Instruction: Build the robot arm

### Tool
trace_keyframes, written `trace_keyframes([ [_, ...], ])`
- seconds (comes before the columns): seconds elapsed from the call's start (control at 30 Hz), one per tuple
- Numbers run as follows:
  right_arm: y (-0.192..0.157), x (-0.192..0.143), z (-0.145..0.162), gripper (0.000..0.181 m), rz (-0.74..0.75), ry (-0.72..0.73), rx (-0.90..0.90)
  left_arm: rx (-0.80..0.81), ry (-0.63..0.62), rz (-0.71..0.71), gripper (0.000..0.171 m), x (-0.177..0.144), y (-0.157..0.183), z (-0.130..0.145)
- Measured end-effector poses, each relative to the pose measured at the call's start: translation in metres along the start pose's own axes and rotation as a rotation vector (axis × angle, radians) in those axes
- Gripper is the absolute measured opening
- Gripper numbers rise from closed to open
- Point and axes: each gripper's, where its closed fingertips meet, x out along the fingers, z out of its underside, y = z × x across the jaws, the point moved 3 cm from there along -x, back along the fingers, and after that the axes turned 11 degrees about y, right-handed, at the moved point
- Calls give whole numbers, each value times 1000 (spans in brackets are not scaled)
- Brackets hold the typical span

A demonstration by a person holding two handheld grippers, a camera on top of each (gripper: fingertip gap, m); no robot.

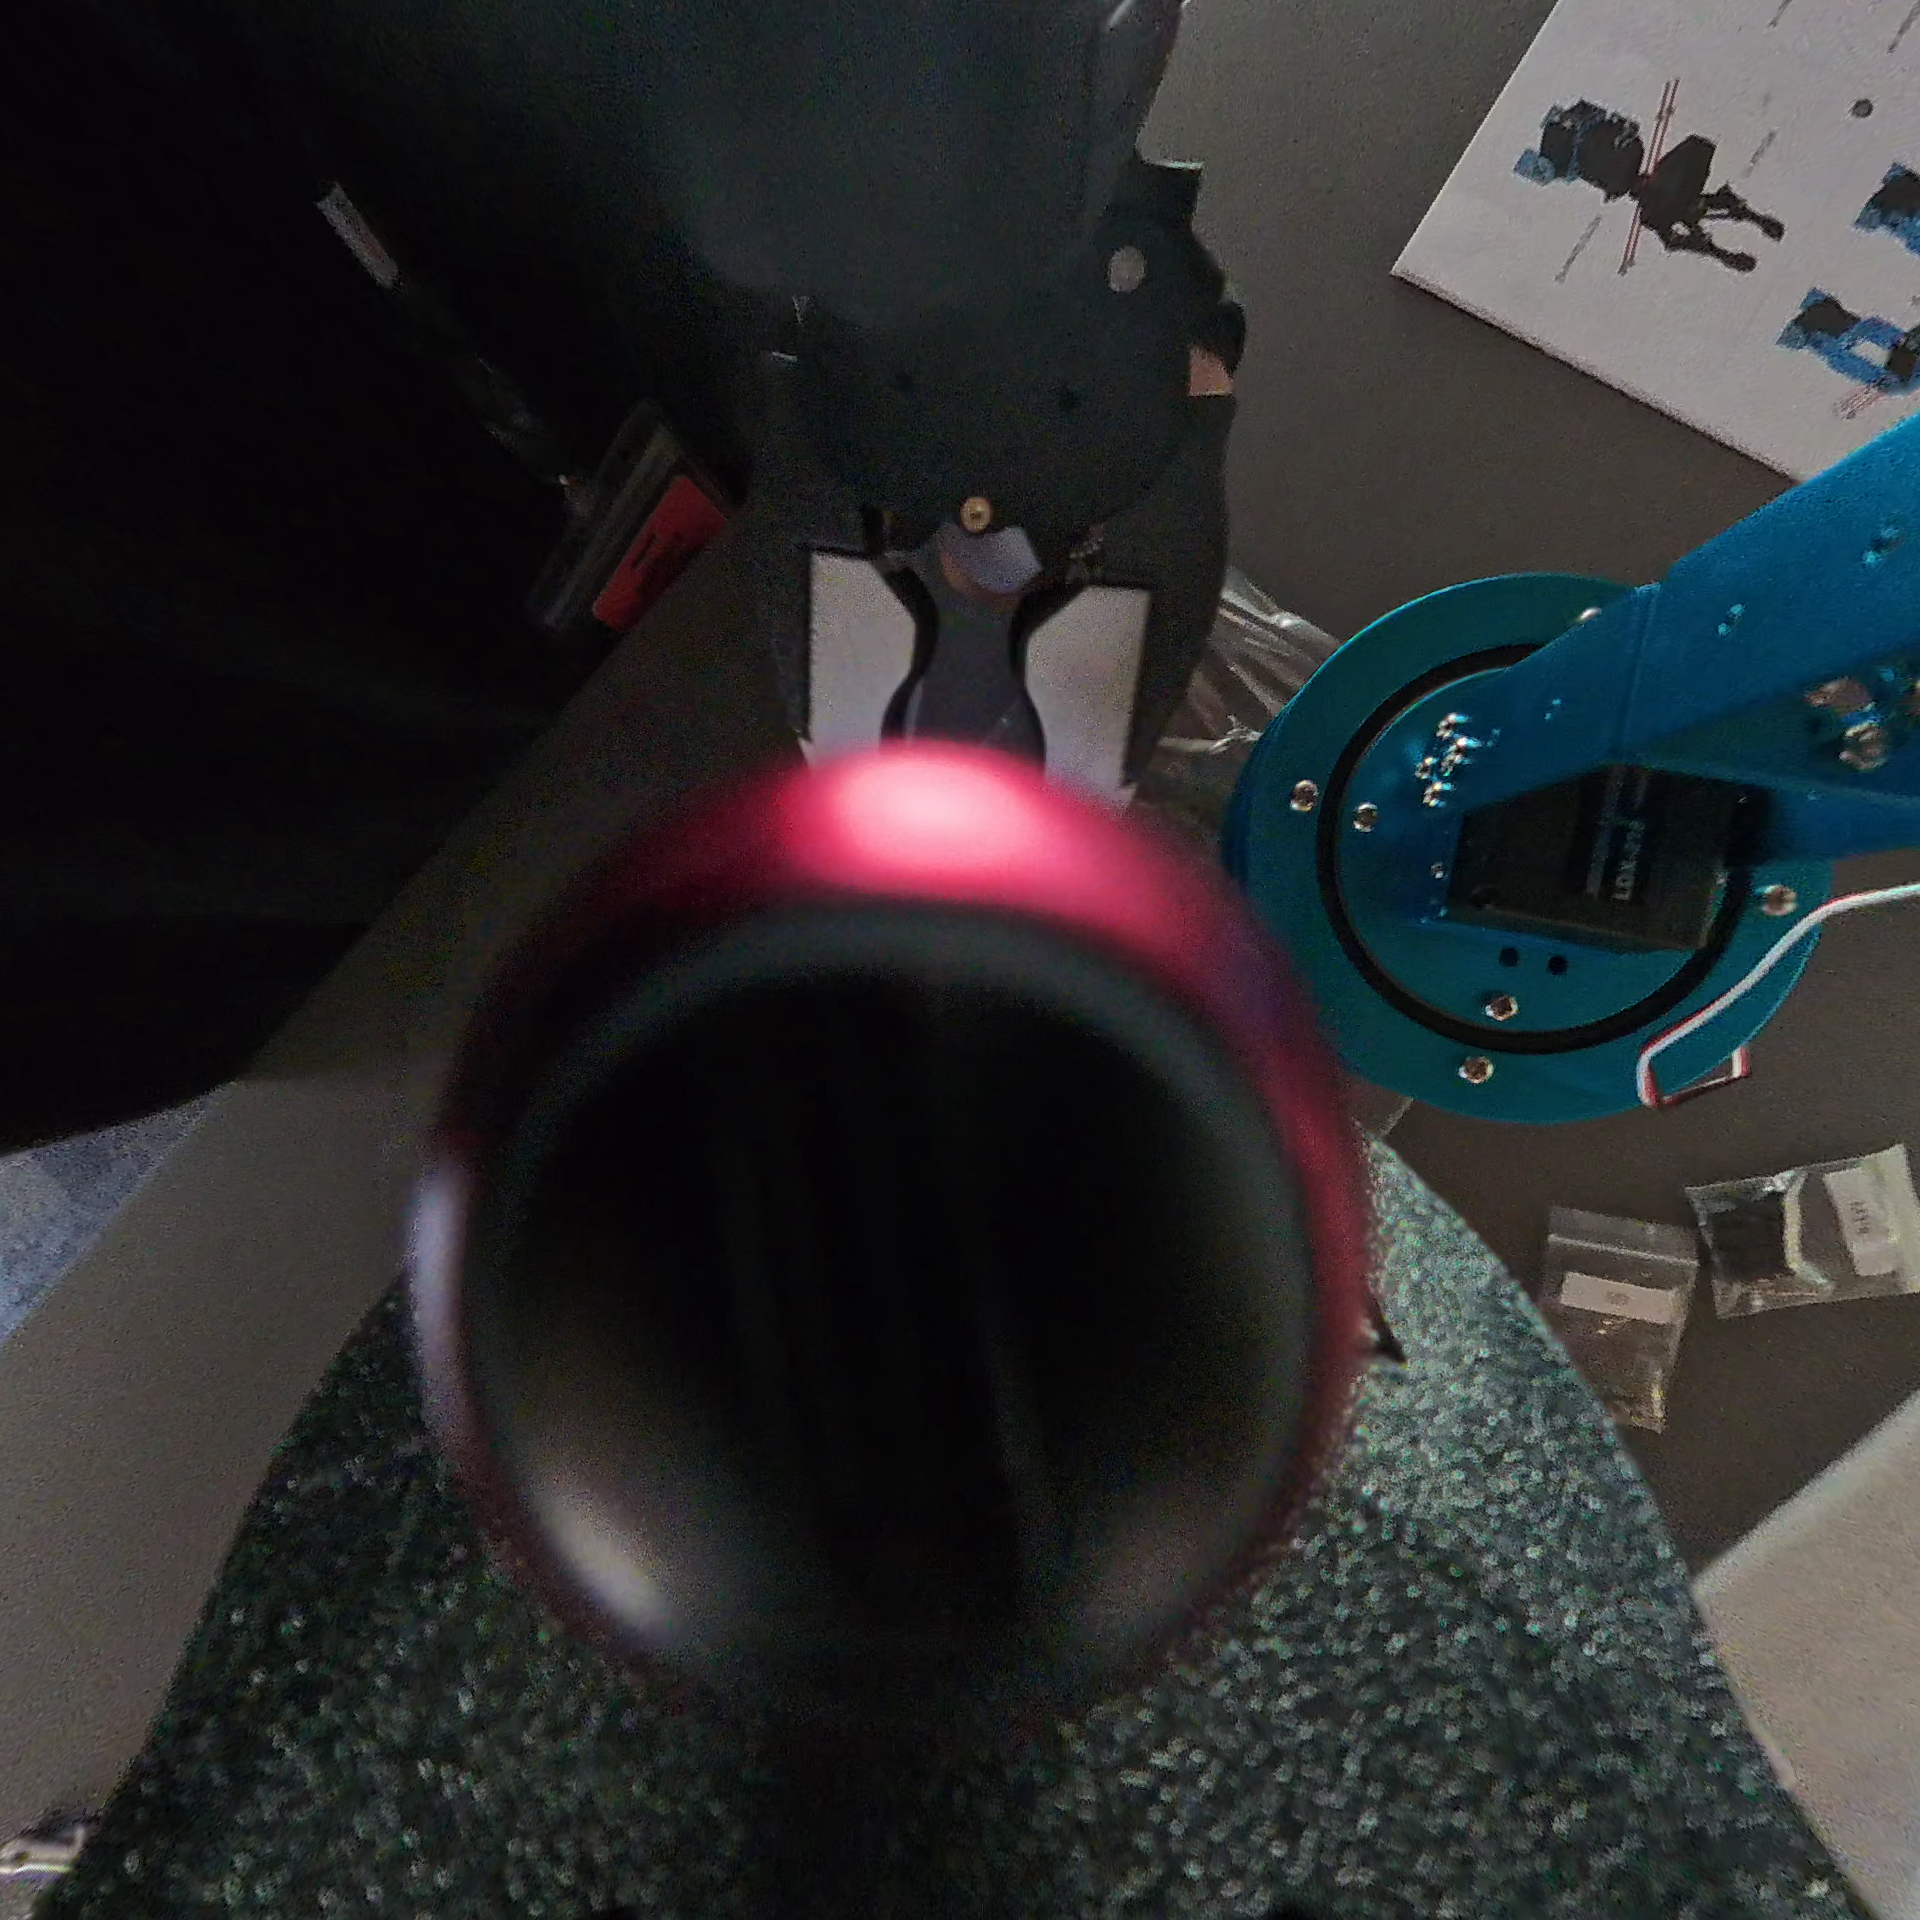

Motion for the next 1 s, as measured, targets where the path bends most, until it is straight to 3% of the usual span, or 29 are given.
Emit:
trace_keyframes([
  [0.03, -1, -1, 1, 20, -6, 5, 13, 12, 6, 10, 35, 1, -2, -2],
  [0.17, 3, -6, 6, 25, 28, 10, 24, 51, 7, 96, 23, 7, 1, -5],
  [0.33, 8, -29, 7, 24, 121, 133, 128, 40, -6, 127, 22, 9, 1, -2],
  [0.43, 6, -54, 29, 24, 272, 191, 267, 31, -15, 122, 24, 9, 0, -2],
  [0.53, -9, -76, 66, 23, 483, 322, 460, 14, -44, 120, 41, 6, -3, 2],
  [0.63, -32, -83, 98, 23, 743, 440, 539, 12, -111, 121, 45, 2, -8, 14],
  [0.73, -50, -77, 127, 23, 933, 448, 604, 4, -112, 141, 45, -1, -6, 12],
  [0.8, -59, -72, 128, 23, 978, 512, 635, 25, -82, 137, 45, -2, -4, -3],
  [0.9, -72, -61, 101, 22, 895, 728, 686, 34, 43, 118, 46, 6, 5, -50],
  [1.0, -80, -49, 86, 24, 901, 745, 678, 274, 57, 46, 49, 31, 17, -81],
])
